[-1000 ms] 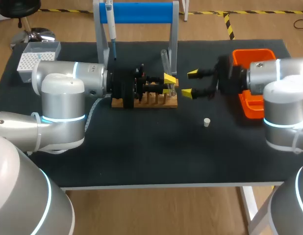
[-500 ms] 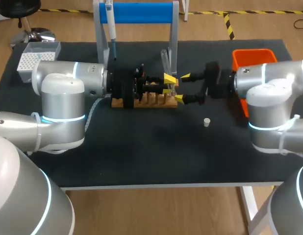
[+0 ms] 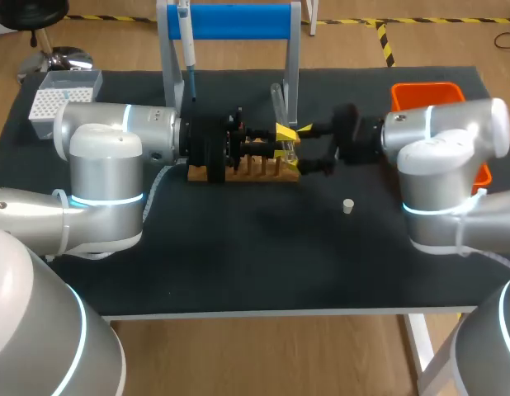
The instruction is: Invert the test tube, pick up the pipette, mount the tip to pipette, aspirate from beaker and dispense into the tube, eject the tip, return the pipette, and cap with the stopper.
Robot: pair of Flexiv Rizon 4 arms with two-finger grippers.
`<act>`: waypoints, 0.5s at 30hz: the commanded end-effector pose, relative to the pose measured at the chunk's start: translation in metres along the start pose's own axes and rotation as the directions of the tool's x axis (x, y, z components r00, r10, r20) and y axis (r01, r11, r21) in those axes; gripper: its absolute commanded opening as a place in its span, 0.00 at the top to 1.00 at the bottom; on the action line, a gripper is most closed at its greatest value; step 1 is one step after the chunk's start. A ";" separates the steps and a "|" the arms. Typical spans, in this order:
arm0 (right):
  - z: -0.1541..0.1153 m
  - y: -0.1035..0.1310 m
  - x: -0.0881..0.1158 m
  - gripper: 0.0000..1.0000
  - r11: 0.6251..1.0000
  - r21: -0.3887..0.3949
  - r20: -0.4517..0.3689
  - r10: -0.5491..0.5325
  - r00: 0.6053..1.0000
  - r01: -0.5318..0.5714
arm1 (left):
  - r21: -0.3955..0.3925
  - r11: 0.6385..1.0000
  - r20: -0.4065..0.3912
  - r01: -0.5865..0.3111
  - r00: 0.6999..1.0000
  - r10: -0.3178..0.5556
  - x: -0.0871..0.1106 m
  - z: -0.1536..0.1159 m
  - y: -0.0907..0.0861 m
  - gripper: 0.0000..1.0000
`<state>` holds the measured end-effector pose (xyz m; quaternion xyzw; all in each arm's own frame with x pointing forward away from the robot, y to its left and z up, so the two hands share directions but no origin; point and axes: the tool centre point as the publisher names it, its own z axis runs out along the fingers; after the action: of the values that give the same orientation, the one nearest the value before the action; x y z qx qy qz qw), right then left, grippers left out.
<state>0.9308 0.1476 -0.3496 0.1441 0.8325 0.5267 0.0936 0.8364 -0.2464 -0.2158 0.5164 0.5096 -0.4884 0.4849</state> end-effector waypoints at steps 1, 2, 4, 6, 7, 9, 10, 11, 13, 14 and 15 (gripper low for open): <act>0.003 0.002 -0.001 0.00 1.000 0.005 0.004 0.007 1.000 -0.007 | 0.003 1.000 -0.002 0.000 1.000 0.000 -0.001 0.000 0.001 1.00; 0.004 0.003 -0.001 0.00 1.000 0.006 0.005 0.012 1.000 -0.012 | 0.003 1.000 -0.002 0.000 1.000 0.000 -0.001 0.000 0.001 1.00; 0.005 0.003 -0.001 0.00 1.000 0.008 0.007 0.013 1.000 -0.013 | 0.003 1.000 -0.002 0.000 1.000 0.000 -0.001 0.000 0.001 1.00; 0.006 0.003 -0.001 0.00 1.000 0.011 0.008 0.010 1.000 -0.011 | 0.003 1.000 -0.002 0.000 1.000 0.000 -0.001 0.000 0.001 1.00; 0.006 0.003 -0.001 0.00 1.000 0.012 0.009 0.010 1.000 -0.010 | 0.003 1.000 -0.002 0.000 1.000 0.000 -0.001 0.000 0.001 1.00; 0.007 0.003 0.000 0.00 1.000 0.015 0.010 0.005 1.000 -0.005 | 0.003 1.000 -0.002 0.000 1.000 0.000 -0.001 0.000 0.001 1.00; 0.007 0.003 0.000 0.00 1.000 0.016 0.011 0.003 1.000 -0.003 | 0.003 1.000 -0.002 0.000 1.000 0.000 -0.001 0.000 0.001 1.00; 0.007 0.003 0.000 0.00 1.000 0.016 0.012 0.002 1.000 -0.002 | 0.003 1.000 -0.002 0.000 1.000 0.000 -0.001 0.000 0.001 1.00; 0.008 0.003 0.001 0.00 1.000 0.016 0.012 0.000 1.000 -0.001 | 0.003 1.000 -0.002 0.000 1.000 0.000 -0.001 0.000 0.001 1.00; 0.008 0.003 0.001 0.00 1.000 0.016 0.012 0.000 1.000 0.000 | 0.003 1.000 -0.002 0.000 1.000 0.000 -0.001 0.000 0.001 1.00; 0.009 0.003 0.001 0.00 1.000 0.016 0.012 0.001 1.000 -0.001 | 0.003 1.000 -0.002 0.000 1.000 0.000 -0.001 0.000 0.001 1.00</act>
<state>0.9330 0.1557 -0.3497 0.1483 0.8358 0.5195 0.0972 0.8364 -0.2464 -0.2158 0.5164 0.5096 -0.4884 0.4849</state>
